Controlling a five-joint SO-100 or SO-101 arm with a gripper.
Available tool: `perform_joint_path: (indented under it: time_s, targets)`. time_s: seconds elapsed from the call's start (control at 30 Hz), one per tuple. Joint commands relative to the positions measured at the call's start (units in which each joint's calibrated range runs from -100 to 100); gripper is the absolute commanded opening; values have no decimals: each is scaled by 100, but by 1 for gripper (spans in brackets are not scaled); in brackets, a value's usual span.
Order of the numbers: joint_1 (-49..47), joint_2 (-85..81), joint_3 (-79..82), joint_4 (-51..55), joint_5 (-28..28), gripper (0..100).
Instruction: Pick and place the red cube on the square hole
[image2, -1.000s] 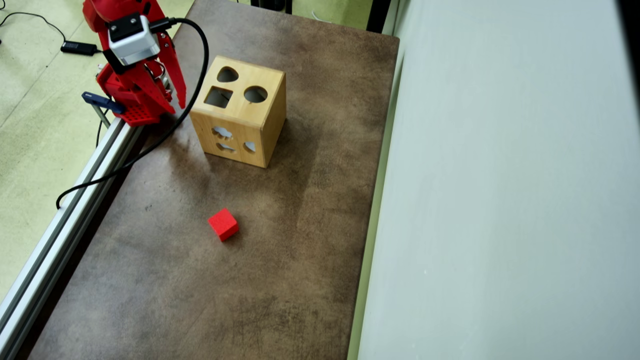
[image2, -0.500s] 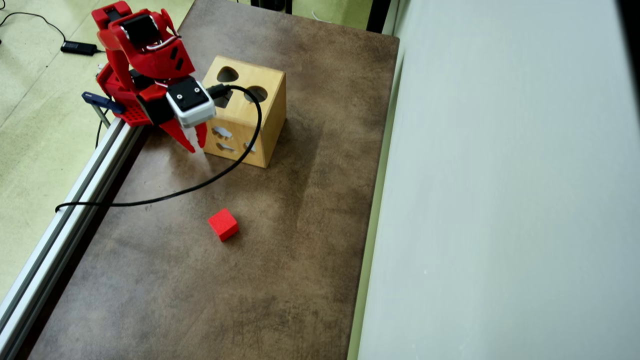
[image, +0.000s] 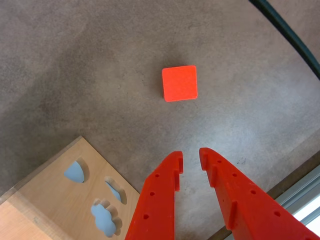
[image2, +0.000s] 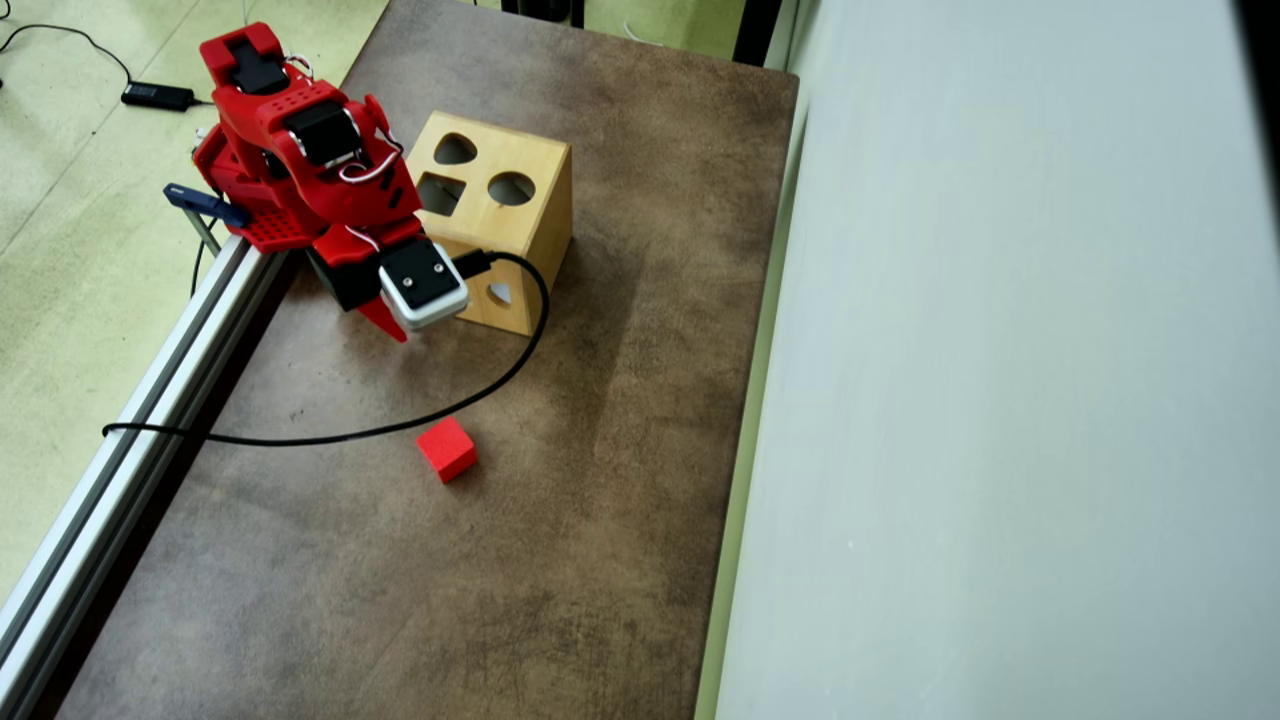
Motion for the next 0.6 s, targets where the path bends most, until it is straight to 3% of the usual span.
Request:
perform_joint_path:
  time_s: [0.0,0.2,0.43,0.57]
  targets:
    - [80,-70,-74,-116,34,7]
    - [229,24,-146,-132,39,10]
    - [407,227,-137,-277,39,33]
    - [474,236,-110,-679,44,40]
